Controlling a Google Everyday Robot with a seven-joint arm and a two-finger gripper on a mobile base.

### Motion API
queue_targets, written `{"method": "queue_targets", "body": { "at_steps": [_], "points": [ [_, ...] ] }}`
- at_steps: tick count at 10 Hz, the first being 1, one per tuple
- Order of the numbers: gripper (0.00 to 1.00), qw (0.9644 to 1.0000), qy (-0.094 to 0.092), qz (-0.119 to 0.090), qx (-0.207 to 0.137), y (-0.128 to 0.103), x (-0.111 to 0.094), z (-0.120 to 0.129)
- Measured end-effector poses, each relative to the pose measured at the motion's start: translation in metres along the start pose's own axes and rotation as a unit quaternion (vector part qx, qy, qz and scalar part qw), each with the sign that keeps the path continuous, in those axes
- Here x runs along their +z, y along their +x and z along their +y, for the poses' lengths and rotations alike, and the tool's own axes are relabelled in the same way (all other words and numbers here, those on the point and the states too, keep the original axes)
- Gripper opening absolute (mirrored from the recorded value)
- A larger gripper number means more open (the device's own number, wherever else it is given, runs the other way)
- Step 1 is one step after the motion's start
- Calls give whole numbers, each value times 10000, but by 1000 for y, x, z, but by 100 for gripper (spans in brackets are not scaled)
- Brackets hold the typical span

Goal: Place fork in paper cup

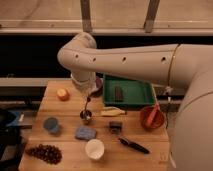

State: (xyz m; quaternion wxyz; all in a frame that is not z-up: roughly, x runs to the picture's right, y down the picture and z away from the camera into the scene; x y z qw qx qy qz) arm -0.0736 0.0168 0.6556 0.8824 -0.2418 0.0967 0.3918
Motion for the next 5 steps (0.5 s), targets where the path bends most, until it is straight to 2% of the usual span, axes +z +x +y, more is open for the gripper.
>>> {"method": "queue_targets", "body": {
  "at_steps": [5],
  "points": [
    [9,9997,-113,112,164,35,-20,24]
  ]
}}
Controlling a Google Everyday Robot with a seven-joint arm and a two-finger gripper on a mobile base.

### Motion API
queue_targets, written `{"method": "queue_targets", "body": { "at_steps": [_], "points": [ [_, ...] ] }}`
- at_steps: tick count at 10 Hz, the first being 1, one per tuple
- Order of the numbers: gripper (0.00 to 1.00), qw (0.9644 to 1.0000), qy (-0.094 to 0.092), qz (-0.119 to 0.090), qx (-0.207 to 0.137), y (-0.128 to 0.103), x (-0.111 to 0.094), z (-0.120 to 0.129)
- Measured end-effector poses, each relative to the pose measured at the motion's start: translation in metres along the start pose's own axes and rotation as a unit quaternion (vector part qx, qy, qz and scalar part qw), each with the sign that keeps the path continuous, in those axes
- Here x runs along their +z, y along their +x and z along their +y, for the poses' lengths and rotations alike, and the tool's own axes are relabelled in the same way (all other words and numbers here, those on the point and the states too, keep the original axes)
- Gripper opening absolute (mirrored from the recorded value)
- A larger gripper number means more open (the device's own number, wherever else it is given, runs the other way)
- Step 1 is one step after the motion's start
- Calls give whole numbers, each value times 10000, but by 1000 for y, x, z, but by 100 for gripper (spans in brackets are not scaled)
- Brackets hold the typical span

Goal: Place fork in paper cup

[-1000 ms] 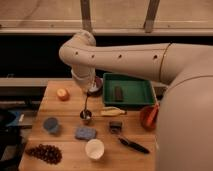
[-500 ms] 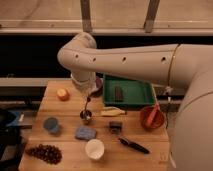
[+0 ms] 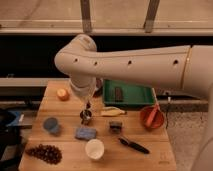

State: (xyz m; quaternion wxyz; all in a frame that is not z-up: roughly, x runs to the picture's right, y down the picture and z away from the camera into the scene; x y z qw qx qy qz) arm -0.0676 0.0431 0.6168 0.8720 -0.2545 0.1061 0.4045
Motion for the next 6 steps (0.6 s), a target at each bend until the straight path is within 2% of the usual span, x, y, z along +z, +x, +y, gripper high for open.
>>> {"method": "queue_targets", "body": {
  "at_steps": [3,6],
  "points": [
    [9,9997,-196,-140,68,31,-11,1],
    [9,9988,-380,-246,191,54,-12,3]
  ]
}}
